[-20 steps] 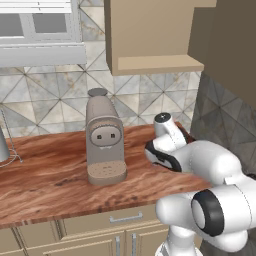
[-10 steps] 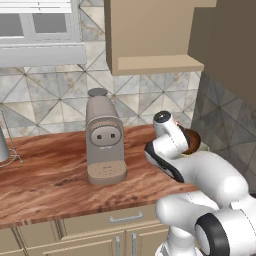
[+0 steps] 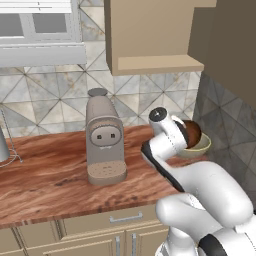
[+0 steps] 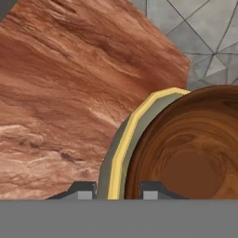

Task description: Pick up the bowls on the counter and stack them on top of one another in the open cabinet. Place the smaller bowl on top of the larger bowl.

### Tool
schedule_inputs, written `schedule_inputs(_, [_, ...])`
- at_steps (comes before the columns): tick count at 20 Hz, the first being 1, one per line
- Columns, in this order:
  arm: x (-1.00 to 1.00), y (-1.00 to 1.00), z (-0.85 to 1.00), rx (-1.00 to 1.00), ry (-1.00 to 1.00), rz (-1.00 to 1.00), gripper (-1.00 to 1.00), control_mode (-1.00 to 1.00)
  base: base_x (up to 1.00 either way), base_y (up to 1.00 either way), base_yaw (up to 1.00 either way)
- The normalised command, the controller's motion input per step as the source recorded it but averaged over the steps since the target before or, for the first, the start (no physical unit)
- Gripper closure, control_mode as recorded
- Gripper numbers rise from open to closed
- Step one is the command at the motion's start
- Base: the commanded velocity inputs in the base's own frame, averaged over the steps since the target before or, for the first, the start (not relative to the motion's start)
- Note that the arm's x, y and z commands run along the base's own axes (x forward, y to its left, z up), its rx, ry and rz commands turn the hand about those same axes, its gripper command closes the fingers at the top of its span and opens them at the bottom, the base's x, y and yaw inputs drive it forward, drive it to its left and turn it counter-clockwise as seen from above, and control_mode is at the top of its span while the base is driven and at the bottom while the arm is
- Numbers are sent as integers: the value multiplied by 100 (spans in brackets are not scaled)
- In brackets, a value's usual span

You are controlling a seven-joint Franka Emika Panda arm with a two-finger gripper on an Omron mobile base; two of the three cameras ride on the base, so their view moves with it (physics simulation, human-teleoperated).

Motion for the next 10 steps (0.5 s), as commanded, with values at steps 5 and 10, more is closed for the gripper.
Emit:
schedule_inputs(5, [-2, 21, 54, -7, -2, 0, 100, -100, 0, 0, 0])
schedule_inputs(10, [0, 27, 55, -7, -2, 4, 100, -100, 0, 0, 0])
